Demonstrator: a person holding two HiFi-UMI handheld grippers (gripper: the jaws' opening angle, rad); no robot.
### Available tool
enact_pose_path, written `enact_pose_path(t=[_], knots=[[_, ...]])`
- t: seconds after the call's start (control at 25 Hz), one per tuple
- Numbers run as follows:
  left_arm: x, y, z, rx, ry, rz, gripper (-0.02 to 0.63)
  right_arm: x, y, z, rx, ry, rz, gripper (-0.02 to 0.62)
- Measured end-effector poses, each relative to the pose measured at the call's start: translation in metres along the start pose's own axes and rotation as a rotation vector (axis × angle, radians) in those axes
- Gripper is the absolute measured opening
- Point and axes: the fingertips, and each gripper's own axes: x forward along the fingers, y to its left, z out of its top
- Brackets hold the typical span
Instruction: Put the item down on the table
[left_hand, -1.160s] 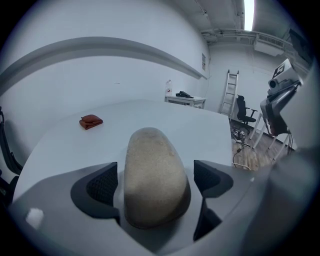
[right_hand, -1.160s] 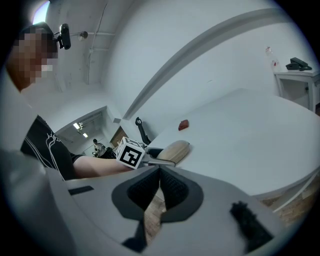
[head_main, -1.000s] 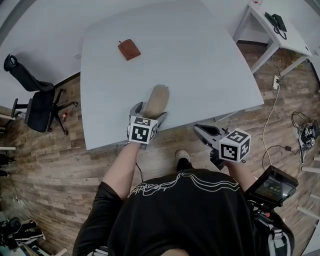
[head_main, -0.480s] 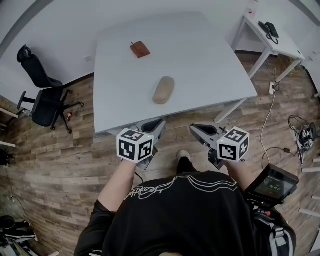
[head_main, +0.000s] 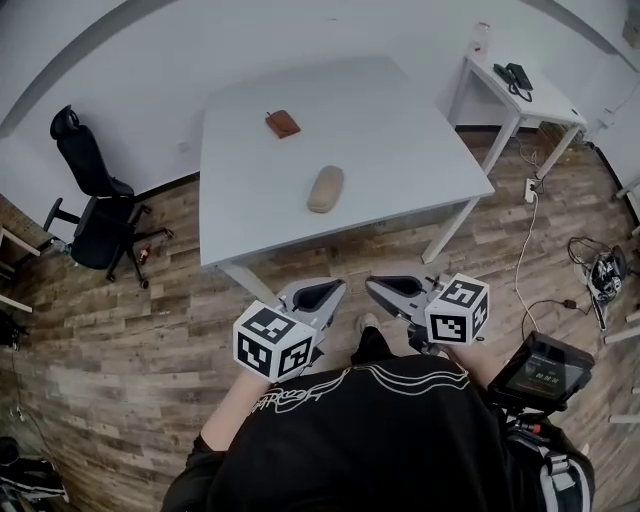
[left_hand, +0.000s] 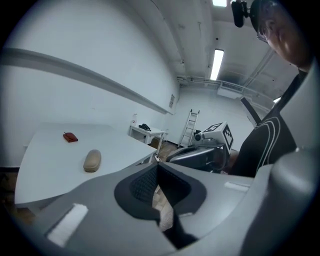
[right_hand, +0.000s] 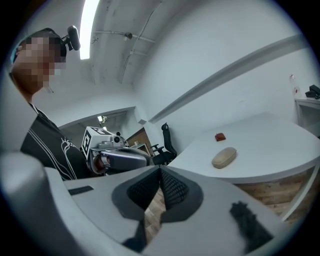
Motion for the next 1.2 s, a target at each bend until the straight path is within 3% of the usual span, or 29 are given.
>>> enact_pose_path(t=[0.12, 0.68, 1.2], knots=[[-0.007, -0.011, -0.008, 0.032, 0.006, 0.011, 0.005, 0.000, 0.011, -0.010, -0.005, 0.011, 0.000, 0.008], [-0.029, -0.010, -0.009, -0.022, -0.041, 0.037, 0.005, 0.004, 0.029, -0.001, -0.056, 0.015, 0.024, 0.008], [-0.032, -0.028, -0.010, -0.023, -0.052, 0.036, 0.005, -0.005, 0.042, -0.006, -0.075, 0.012, 0.037, 0.008]])
